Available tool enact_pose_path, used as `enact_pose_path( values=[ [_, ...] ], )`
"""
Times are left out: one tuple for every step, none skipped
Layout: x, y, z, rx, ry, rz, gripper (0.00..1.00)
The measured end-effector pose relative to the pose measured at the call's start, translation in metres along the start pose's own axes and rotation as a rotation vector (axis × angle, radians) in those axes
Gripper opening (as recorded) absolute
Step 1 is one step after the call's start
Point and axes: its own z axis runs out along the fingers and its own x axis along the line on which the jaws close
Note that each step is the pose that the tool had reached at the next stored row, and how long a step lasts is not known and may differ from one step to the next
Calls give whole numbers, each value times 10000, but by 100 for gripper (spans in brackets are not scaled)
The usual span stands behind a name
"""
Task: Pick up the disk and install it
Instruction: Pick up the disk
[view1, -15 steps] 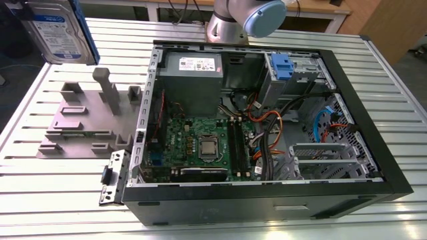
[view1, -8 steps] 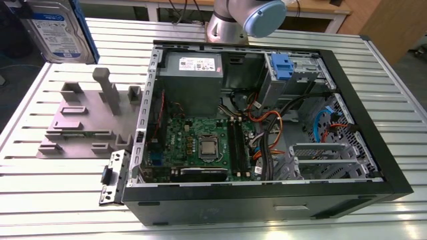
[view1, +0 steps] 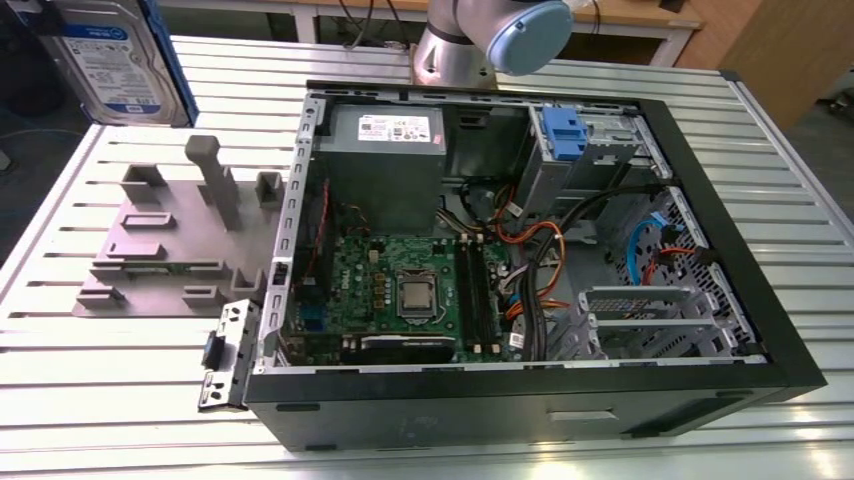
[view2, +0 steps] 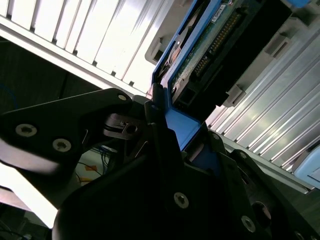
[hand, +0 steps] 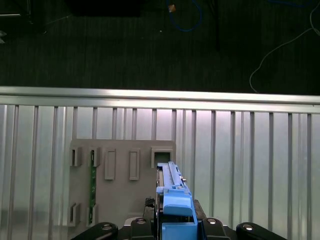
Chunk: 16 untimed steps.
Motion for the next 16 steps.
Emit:
enact_pose_path(
  values=[
    [0, 0, -2, 0, 0, 0, 37],
    [0, 0, -4, 0, 0, 0, 37],
    [0, 0, -5, 1, 0, 0, 37],
    [0, 0, -7, 1, 0, 0, 37],
    [0, 0, -8, 0, 0, 0, 37],
    [0, 0, -10, 0, 0, 0, 37],
    [0, 0, -12, 0, 0, 0, 37],
    [0, 0, -14, 0, 0, 0, 37],
    [0, 0, -16, 0, 0, 0, 37],
    [0, 0, -18, 0, 0, 0, 37],
    [0, 0, -21, 0, 0, 0, 37],
    [-1, 1, -23, 0, 0, 0, 37],
    [-1, 1, -27, 0, 0, 0, 37],
    [-1, 1, -30, 0, 0, 0, 37],
    [-1, 1, -36, 0, 0, 0, 37],
    [-1, 1, -42, -1, 1, 0, 37]
  ],
)
